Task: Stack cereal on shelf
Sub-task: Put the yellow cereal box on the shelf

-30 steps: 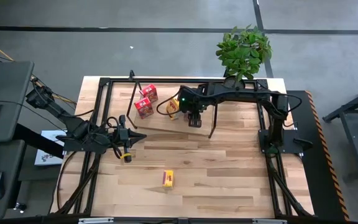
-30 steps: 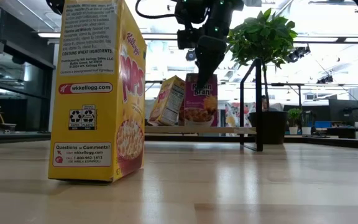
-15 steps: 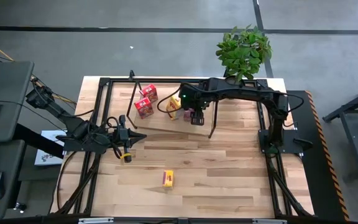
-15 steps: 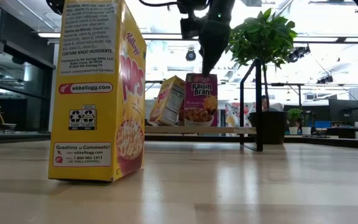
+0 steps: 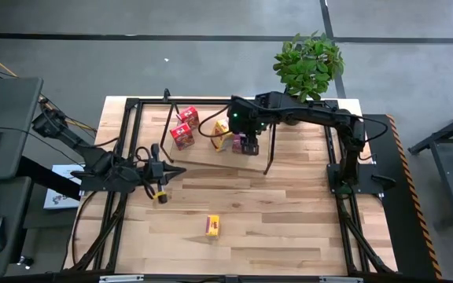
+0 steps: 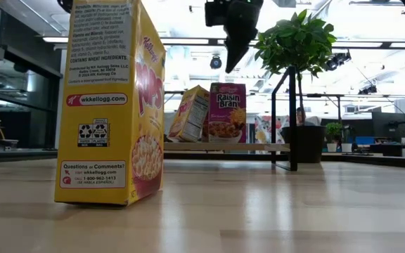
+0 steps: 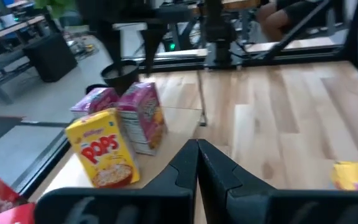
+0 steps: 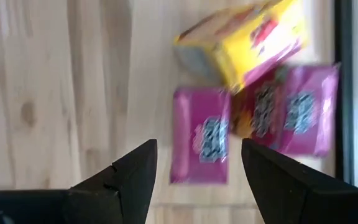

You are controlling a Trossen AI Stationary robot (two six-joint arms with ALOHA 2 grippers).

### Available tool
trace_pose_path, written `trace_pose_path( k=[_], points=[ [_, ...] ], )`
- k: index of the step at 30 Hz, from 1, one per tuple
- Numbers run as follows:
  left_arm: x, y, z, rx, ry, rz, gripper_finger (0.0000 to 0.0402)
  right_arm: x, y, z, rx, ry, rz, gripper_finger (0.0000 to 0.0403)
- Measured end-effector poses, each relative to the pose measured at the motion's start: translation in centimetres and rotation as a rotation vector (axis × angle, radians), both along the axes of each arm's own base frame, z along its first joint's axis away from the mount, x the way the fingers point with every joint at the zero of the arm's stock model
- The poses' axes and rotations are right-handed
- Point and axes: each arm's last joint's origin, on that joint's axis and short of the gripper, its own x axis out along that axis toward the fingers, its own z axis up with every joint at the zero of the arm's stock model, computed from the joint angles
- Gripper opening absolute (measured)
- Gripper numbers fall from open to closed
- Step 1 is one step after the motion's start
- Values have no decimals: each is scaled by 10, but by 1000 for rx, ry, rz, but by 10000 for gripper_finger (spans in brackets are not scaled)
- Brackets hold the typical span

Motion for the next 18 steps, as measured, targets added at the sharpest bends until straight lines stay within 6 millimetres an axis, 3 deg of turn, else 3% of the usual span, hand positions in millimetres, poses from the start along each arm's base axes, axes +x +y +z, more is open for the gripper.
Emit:
trace_pose_path(
  k=[7,18],
  points=[
    [9,16,2,32,-7,75,31,-9,12,0,60,75,32,226],
    [25,42,11,-16,-53,-72,120,-51,70,50,82,-137,83,226]
  ],
)
